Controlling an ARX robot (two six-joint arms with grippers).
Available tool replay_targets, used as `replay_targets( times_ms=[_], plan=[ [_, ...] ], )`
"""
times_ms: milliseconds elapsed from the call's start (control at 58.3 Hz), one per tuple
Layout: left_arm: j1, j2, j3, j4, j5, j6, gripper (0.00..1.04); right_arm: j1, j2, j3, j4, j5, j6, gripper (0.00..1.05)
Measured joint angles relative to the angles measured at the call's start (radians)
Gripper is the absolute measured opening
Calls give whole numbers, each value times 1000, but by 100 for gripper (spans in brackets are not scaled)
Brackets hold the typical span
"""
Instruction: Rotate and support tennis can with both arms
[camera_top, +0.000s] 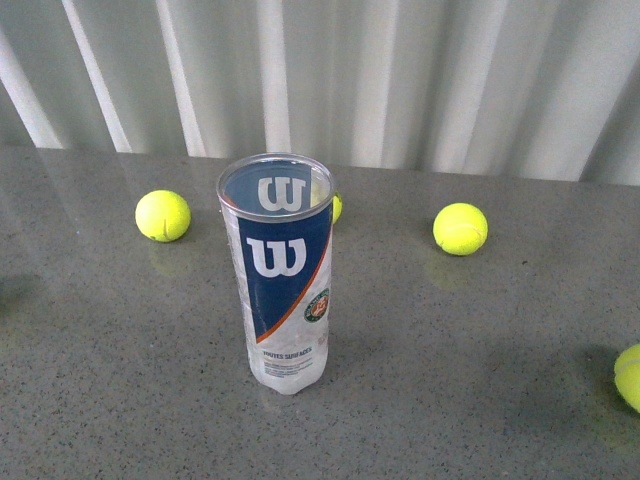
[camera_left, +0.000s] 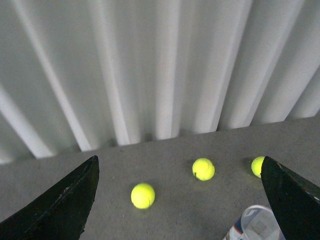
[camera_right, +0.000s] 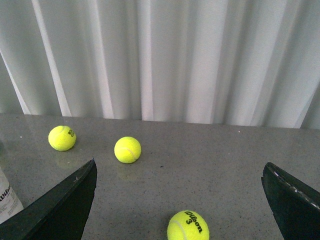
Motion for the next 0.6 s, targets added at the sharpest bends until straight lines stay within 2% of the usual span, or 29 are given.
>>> replay_targets(
  times_ms=[120, 172, 223, 326, 601],
  plan=[
    [147, -45, -101, -5, 93, -45, 98, 0, 0, 0, 0, 0, 0, 97],
    [187, -59, -132, 4, 101, -57, 97, 0, 0, 0, 0, 0, 0, 97],
    [198, -111, -242, 176, 7, -74, 87, 0, 0, 0, 0, 0, 0, 97],
    [176, -224, -443, 403, -64, -84, 69, 0, 0, 0, 0, 0, 0, 97],
    [58, -398, -774, 541, -170, -92, 19, 0, 0, 0, 0, 0, 0, 97]
  ],
)
